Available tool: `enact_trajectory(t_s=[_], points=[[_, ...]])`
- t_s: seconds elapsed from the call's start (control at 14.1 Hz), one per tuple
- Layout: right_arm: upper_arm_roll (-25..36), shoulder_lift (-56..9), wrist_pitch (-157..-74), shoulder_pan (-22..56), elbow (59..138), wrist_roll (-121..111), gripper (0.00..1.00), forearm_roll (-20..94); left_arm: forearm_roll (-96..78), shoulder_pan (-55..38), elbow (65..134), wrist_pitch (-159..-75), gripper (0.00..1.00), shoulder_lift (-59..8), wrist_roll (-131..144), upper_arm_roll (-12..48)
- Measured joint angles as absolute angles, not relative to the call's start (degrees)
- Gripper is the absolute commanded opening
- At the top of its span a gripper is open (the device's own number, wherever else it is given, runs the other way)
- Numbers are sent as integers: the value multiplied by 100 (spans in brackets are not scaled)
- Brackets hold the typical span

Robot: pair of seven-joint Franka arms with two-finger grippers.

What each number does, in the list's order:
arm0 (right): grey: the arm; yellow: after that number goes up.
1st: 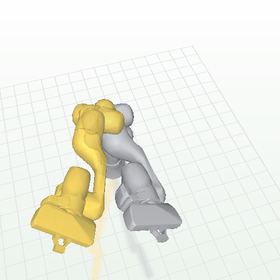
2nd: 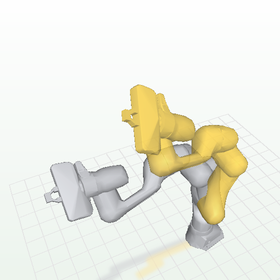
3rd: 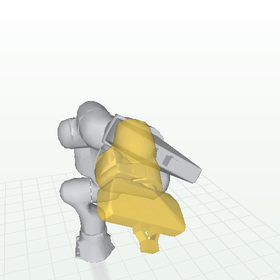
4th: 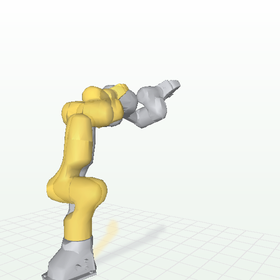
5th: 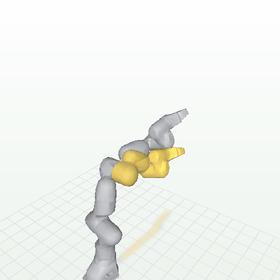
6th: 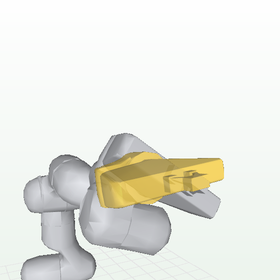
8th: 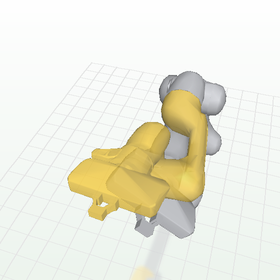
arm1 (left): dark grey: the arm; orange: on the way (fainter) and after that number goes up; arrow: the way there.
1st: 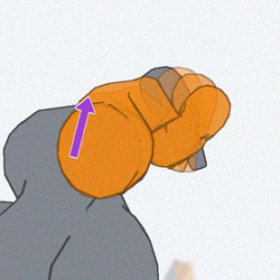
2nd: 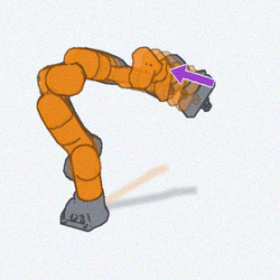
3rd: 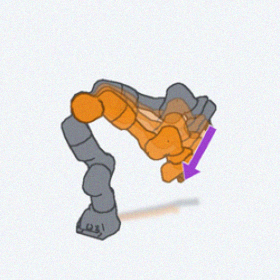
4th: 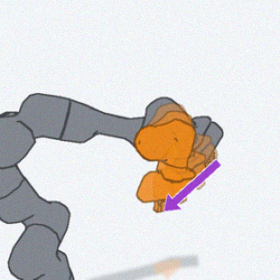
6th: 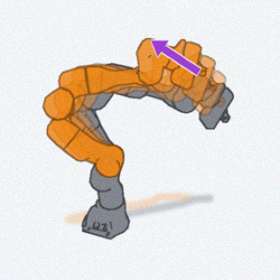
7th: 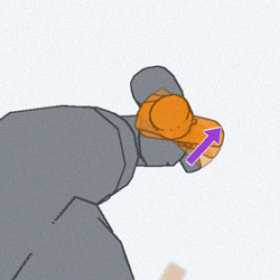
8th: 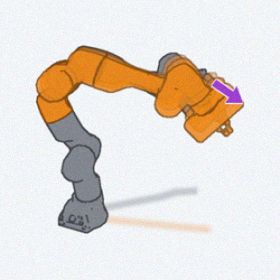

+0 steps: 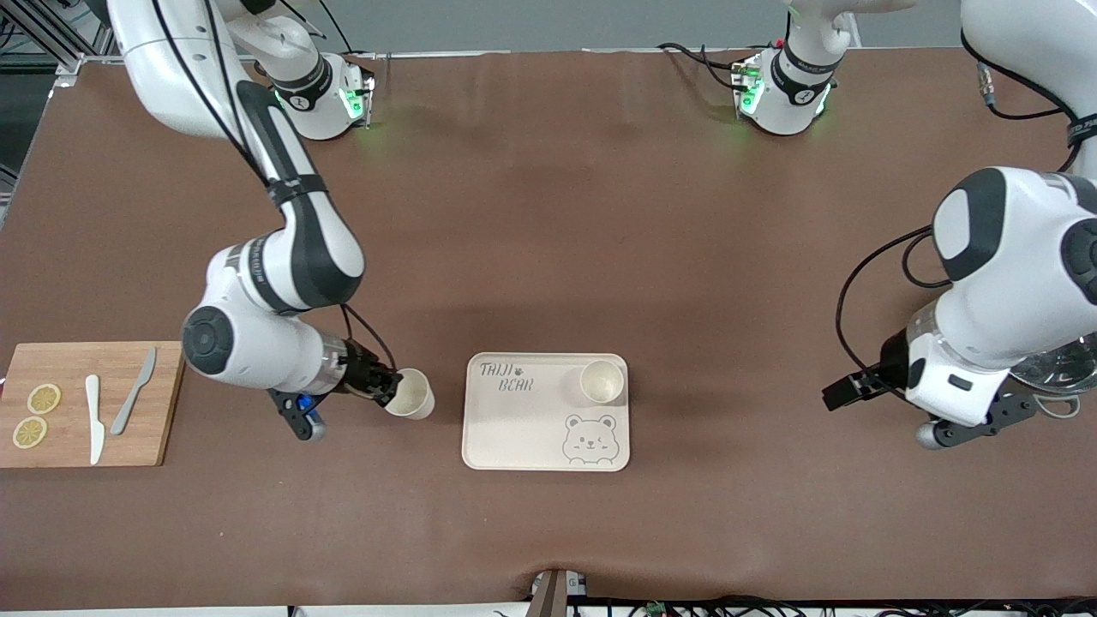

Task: Place white IKEA cup upright on tray with both arms
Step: 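Carry the cup with the right gripper and lower it onto the tray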

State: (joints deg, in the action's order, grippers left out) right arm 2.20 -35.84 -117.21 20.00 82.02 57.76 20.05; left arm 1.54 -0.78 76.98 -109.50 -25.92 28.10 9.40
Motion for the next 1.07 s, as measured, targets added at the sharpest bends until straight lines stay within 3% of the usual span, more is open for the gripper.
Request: enact_trajectory(t_s=[0.5, 1.07], points=[[224, -4065, -12534, 2659, 8202, 6453, 0, 2007, 968, -9, 7701, -10782, 100, -2419, 2808, 943], [224, -4344, -12616, 2935, 8201, 6622, 0, 2137, 983, 242, 7699, -10642, 100, -2173, 2222, 939]])
